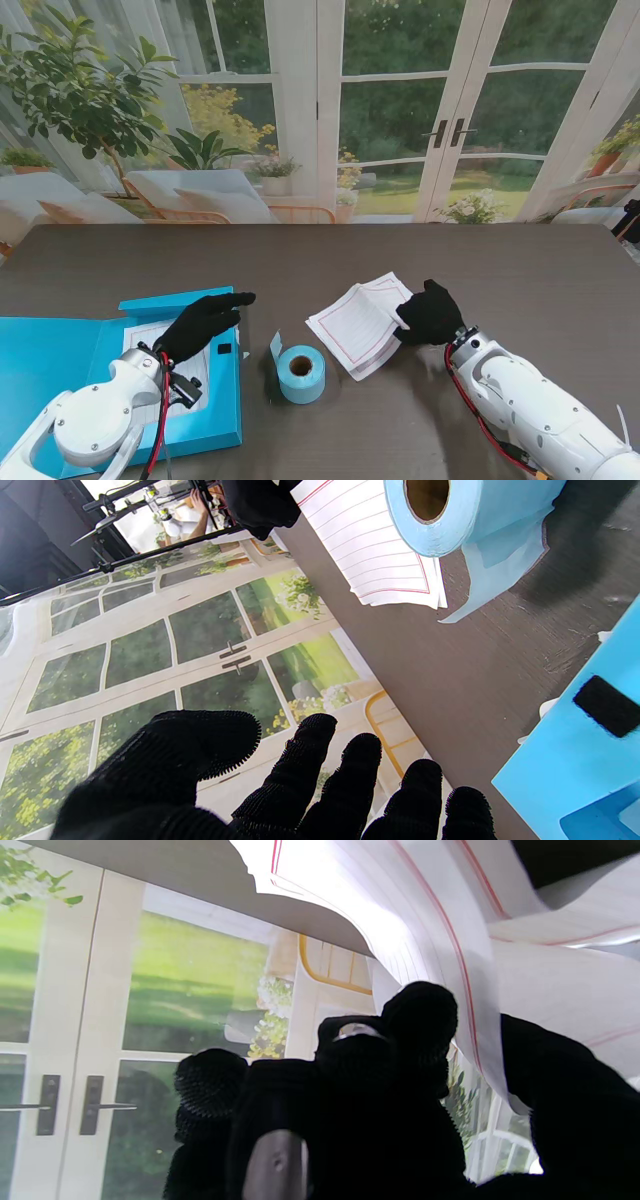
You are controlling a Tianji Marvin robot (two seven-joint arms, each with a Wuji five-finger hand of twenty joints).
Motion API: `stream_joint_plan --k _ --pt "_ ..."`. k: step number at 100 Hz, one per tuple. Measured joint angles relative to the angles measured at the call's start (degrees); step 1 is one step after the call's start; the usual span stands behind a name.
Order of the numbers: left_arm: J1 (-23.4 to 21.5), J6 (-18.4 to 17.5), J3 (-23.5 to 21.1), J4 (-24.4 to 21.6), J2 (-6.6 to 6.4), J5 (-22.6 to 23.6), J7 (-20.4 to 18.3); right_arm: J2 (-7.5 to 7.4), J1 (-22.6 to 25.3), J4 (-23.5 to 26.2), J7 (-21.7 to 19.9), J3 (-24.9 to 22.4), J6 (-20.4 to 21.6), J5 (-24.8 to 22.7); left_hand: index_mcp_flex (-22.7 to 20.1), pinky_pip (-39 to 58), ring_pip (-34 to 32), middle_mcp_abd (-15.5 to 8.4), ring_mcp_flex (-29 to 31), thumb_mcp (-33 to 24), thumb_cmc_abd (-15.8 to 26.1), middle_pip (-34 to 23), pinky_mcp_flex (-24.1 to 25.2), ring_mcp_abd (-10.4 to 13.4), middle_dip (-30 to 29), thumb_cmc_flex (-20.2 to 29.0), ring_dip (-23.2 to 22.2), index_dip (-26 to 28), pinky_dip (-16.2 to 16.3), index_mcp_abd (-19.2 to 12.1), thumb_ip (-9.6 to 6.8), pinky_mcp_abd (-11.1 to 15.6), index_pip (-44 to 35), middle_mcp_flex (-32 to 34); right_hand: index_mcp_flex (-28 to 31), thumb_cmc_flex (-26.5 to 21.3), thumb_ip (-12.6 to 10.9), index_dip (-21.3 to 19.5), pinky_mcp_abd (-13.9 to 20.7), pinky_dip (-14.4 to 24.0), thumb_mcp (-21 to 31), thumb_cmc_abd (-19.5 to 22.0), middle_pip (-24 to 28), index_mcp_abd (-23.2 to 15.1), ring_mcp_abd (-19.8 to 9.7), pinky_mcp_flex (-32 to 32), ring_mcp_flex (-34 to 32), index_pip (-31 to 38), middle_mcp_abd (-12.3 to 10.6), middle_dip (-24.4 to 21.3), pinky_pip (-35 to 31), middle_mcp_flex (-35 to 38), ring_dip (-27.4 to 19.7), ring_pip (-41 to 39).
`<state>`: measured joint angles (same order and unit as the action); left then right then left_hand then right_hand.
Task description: Peel a label from the label roll, stick it on the side of the file box and file the documents
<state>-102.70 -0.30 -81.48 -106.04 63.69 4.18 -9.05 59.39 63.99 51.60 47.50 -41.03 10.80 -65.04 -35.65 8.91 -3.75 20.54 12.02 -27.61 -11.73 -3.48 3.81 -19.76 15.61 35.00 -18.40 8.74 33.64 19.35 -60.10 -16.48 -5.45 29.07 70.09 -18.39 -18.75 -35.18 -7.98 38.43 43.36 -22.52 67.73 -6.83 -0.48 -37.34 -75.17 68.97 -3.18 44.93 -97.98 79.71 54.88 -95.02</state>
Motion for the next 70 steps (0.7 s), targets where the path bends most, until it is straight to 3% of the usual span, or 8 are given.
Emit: stream_joint_plan --k 28,35,49,52,58,62,70 --pt "-0.01 0.21 0.00 -0.02 -0.04 0.13 -0.22 2.10 0.34 -0.77 -0.35 -1.52 0.69 3.74 0.00 0.00 0.00 0.01 0.00 0.00 0.00 0.00 0.11 0.00 0.00 0.00 0.00 0.00 0.00 0.01 0.00 0.01 0.00 -0.01 2.38 2.75 -7.09 -1.26 2.37 1.44 4.02 -2.56 1.76 -0.53 -0.05 0.00 0.00 -0.78 0.01 0.00 -2.22 0.05 1.28 -1.47" --pt "0.00 0.23 0.00 -0.02 -0.05 0.19 -0.25 2.38 0.48 -0.74 -0.52 -1.81 0.63 4.10 0.00 0.00 0.00 0.01 0.00 0.00 0.00 0.00 0.11 0.00 0.00 0.00 0.00 0.00 0.00 0.01 0.00 0.02 0.00 -0.01 2.42 3.31 -9.41 -1.42 2.94 1.48 5.55 -4.81 2.36 -0.54 -0.07 0.00 0.00 -0.45 0.01 0.00 -2.95 0.05 1.35 -1.96" --pt "0.00 0.39 -0.03 -0.06 -0.09 0.39 -0.44 2.44 0.53 -0.36 -1.60 -1.28 -0.34 4.25 0.00 0.00 0.00 0.01 0.00 0.00 0.00 0.00 0.11 0.00 0.00 0.00 0.00 0.00 0.00 0.01 0.00 0.03 0.00 -0.02 2.43 3.55 -10.53 -1.43 3.00 1.49 5.51 -5.15 2.60 -0.55 -0.09 0.00 0.00 -0.21 0.01 0.00 -3.06 0.05 1.77 -2.23" --pt "0.00 0.45 -0.05 -0.07 -0.09 0.42 -0.48 2.38 0.69 0.05 -2.41 -1.48 -0.78 4.00 0.00 0.00 0.00 0.01 0.00 0.00 0.00 0.00 0.11 0.00 0.00 0.00 0.00 0.00 0.00 0.00 0.00 0.02 0.00 -0.02 2.44 3.52 -10.41 -1.43 1.60 1.39 5.09 -4.77 2.19 -0.55 -0.09 0.00 0.00 -1.15 0.01 -0.13 -2.97 0.05 1.33 -1.91" --pt "0.00 0.54 -0.07 -0.09 -0.11 0.46 -0.51 2.20 1.07 1.01 -3.58 -1.81 -2.01 3.19 0.00 0.00 0.00 0.01 0.00 0.00 0.00 0.00 0.12 0.00 0.00 0.00 0.00 0.00 0.00 0.01 0.00 0.02 0.00 -0.02 1.67 3.32 -5.51 -0.31 -2.40 -0.50 2.37 -2.74 -3.73 -0.78 0.46 -0.01 0.00 -4.88 0.27 -2.28 0.68 0.05 -0.97 1.86" --pt "-0.01 0.55 -0.07 -0.09 -0.12 0.48 -0.51 2.01 1.30 1.66 -4.12 -1.91 -2.78 2.49 0.00 0.00 0.00 0.01 0.00 0.00 0.00 0.00 0.12 0.00 0.00 0.00 0.00 0.00 0.00 0.01 0.00 0.02 0.00 -0.03 -0.63 2.35 -0.57 1.46 -4.62 -2.30 0.68 -2.59 -11.03 -0.96 1.23 -0.01 0.00 -7.90 0.75 -5.11 3.82 0.05 -3.98 6.67" --pt "0.00 0.61 -0.07 -0.10 -0.13 0.49 -0.52 1.53 1.85 3.09 -5.52 -2.10 -4.73 0.93 0.00 0.00 0.00 0.02 0.00 0.00 0.00 0.00 0.12 0.00 0.00 0.00 0.00 0.00 0.00 0.01 0.00 0.03 0.00 -0.51 -4.13 -1.57 10.97 11.07 -6.36 -4.34 -2.05 -2.68 -22.29 -0.91 2.51 -0.03 0.11 -13.03 1.65 -6.97 8.28 -0.16 -8.77 16.37"
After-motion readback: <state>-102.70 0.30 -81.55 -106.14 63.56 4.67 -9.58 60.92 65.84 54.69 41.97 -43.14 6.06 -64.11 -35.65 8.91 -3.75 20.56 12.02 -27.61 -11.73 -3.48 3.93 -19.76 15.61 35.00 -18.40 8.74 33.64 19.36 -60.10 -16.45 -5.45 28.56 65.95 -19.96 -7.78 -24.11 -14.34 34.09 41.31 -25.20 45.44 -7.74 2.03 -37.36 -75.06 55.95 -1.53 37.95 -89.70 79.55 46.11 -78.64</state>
